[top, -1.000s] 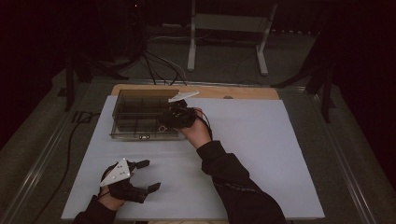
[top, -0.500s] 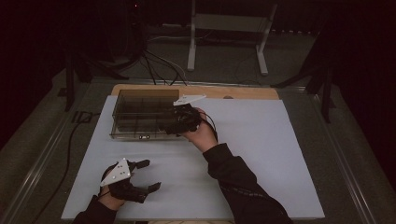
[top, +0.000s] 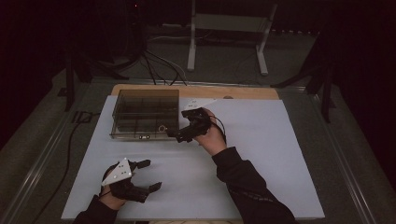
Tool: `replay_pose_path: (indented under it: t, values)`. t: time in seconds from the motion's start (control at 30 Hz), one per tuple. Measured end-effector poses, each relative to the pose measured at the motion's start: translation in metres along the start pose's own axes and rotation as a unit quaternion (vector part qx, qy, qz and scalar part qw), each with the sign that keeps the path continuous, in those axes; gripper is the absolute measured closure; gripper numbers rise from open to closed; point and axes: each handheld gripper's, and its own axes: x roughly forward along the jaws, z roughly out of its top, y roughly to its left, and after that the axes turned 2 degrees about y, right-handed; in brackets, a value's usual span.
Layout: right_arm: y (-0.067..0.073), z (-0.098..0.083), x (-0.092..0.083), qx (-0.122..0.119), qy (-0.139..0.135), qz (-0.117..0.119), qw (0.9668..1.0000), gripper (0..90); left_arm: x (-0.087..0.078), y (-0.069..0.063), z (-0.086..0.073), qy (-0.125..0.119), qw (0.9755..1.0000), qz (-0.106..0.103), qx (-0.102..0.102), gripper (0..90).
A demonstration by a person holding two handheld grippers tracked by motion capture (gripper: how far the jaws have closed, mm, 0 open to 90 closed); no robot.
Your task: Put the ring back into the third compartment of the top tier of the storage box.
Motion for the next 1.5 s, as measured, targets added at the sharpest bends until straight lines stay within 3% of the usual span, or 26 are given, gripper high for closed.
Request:
replay_pose_path:
  t: [0.17,0.4,0.8,1.5]
  values:
    - [-0.004,-0.004,-0.009,0.000,0.004,-0.020,0.9998,0.0,0.001,-0.001,0.000,0.001,1.0000,0.000,0.003,10.3]
    - [-0.003,-0.008,-0.022,-0.013,0.007,-0.023,0.9996,0.0,0.001,-0.001,0.000,0.005,1.0000,-0.003,0.007,10.3]
    - [-0.002,-0.026,-0.040,-0.002,0.002,-0.030,0.9995,0.0,0.000,0.000,-0.001,0.001,1.0000,-0.004,0.003,10.3]
    - [-0.005,-0.073,-0.044,0.012,0.031,-0.041,0.9986,0.0,0.000,-0.001,0.000,0.001,1.0000,-0.006,0.007,10.3]
